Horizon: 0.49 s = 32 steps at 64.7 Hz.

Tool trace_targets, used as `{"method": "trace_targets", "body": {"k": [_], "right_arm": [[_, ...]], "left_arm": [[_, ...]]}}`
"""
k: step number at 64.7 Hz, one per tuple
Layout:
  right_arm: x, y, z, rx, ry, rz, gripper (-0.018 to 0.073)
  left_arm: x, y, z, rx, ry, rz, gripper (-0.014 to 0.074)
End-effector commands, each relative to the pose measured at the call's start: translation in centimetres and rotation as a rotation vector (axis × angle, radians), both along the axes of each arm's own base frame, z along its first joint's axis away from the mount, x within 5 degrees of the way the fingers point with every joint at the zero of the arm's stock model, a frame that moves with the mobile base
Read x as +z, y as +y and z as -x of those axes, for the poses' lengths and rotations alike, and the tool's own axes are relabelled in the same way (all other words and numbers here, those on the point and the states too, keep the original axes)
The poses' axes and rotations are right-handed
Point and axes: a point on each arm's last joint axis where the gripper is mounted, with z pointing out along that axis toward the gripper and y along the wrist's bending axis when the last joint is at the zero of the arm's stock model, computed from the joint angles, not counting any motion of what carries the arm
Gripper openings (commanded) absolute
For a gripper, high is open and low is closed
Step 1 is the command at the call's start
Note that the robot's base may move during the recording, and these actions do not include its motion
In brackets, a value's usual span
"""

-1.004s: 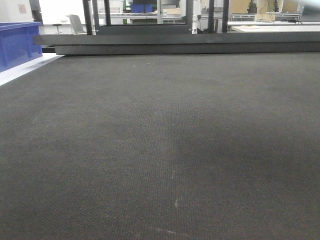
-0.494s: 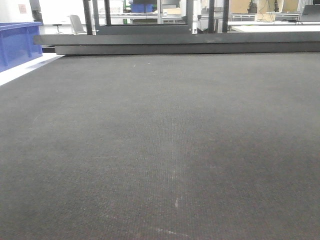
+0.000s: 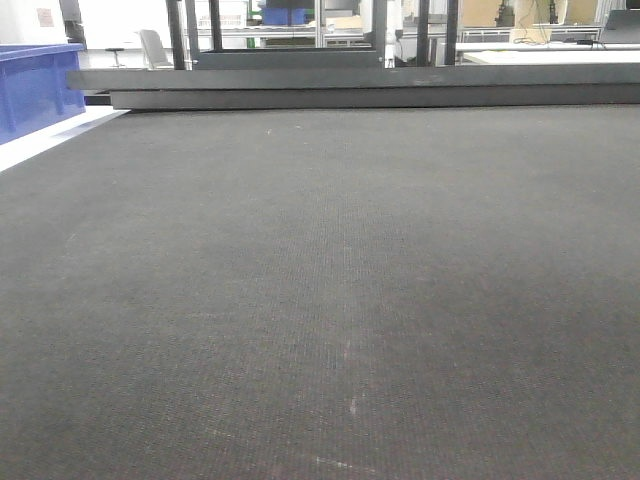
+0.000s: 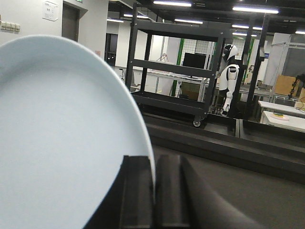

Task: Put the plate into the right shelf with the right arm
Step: 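Drive away from the table holding the plate in the right gripper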

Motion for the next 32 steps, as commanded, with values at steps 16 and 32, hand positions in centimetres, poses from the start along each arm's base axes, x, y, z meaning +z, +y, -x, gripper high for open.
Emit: {"method": "trace_targets", "body": {"k": [16, 32], "right_arm": [[1.51, 0.06, 0.37, 0.014, -0.103, -0.006, 0.0052], [1.51, 0.06, 0.37, 0.014, -0.103, -0.006, 0.0052]], "left_arm": [[0.59, 0.18, 0.13, 0.02, -0.091, 0.009, -0.0047], [0.59, 0.18, 0.13, 0.02, -0.091, 0.009, -0.0047]]}}
